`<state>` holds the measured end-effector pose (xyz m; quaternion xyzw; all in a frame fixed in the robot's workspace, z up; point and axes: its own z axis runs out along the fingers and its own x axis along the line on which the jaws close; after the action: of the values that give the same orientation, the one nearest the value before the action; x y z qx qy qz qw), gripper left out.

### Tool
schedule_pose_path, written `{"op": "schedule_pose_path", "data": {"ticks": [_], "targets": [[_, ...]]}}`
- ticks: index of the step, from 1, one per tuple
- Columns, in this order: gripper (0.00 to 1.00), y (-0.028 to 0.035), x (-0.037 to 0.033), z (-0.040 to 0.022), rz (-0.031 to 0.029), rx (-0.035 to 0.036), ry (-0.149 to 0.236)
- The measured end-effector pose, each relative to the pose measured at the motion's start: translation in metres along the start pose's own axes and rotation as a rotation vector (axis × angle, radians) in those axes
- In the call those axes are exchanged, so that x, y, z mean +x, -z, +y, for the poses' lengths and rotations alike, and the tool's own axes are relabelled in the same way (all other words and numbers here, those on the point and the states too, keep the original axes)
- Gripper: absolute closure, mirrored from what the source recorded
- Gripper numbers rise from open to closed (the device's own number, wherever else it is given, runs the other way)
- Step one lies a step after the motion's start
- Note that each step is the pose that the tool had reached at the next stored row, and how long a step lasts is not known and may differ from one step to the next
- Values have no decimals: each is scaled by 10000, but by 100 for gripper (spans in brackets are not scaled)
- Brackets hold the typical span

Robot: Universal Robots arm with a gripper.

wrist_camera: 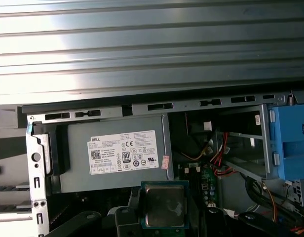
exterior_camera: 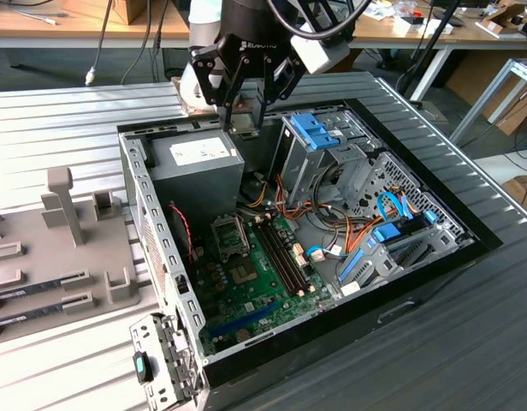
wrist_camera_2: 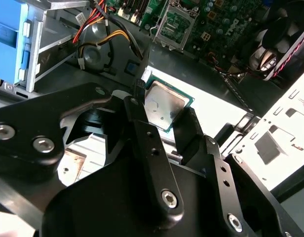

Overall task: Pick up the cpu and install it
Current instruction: 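Pick up the cpu and move it towards the insertion slot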

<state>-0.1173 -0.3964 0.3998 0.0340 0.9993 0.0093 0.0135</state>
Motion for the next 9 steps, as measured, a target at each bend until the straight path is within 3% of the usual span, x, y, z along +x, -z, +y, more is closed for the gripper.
{"op": "schedule_pose_path", "data": {"ticks": [9], "targets": [[53, -6, -1, -22, 0, -1, 0]]}}
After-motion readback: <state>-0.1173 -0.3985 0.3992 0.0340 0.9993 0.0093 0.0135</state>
